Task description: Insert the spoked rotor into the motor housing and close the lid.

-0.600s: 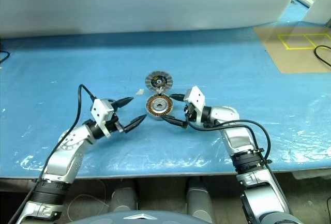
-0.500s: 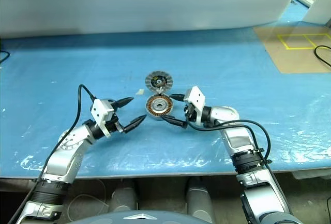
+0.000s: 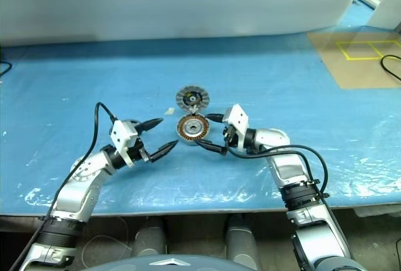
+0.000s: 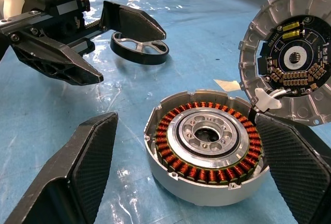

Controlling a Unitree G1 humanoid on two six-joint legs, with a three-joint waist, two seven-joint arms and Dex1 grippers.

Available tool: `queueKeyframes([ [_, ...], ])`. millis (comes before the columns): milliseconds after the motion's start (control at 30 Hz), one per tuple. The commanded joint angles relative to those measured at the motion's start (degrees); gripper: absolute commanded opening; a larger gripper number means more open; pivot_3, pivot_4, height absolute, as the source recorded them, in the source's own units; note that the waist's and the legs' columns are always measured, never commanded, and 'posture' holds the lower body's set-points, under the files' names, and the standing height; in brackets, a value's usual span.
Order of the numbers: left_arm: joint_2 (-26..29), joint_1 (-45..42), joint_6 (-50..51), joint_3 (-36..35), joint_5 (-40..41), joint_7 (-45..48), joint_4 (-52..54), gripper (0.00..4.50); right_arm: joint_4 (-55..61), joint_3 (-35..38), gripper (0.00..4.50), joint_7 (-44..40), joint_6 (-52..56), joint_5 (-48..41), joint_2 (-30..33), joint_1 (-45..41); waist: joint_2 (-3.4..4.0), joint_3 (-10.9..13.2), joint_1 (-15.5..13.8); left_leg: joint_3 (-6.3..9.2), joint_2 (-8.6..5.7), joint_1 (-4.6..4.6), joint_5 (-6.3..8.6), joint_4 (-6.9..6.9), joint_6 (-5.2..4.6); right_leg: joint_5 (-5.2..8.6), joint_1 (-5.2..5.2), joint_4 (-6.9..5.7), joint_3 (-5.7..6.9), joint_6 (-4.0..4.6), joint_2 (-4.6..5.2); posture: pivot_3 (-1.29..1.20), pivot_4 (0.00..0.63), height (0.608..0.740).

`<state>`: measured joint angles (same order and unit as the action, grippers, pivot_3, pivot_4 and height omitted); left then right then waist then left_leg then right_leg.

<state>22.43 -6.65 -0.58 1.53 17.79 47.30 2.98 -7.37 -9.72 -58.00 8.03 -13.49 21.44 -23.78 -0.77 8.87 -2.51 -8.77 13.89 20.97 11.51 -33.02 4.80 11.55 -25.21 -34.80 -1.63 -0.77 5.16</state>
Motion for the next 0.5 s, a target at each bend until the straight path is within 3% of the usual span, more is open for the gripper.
queueKeyframes([
  [33,0.7,-0.1,-0.9,-0.9,0.8,0.4,1.7,4.47,1.6,0.1,4.5,-0.1,-0.6,-0.8,-0.4,-0.8,0.0,0.0,0.0,0.0,0.0,0.0,0.0,0.0,0.0,0.0,0.0,0.0,0.0,0.0,0.0,0.0,0.15,0.74],
  [500,0.8,0.1,-0.6,-0.9,0.9,0.6,1.9,4.47,2.4,0.4,4.5,0.6,0.0,-1.0,-0.7,-1.1,0.0,0.0,0.0,0.0,0.0,0.0,0.0,0.0,0.0,0.0,0.0,0.0,0.0,0.0,0.0,0.0,0.15,0.74],
])
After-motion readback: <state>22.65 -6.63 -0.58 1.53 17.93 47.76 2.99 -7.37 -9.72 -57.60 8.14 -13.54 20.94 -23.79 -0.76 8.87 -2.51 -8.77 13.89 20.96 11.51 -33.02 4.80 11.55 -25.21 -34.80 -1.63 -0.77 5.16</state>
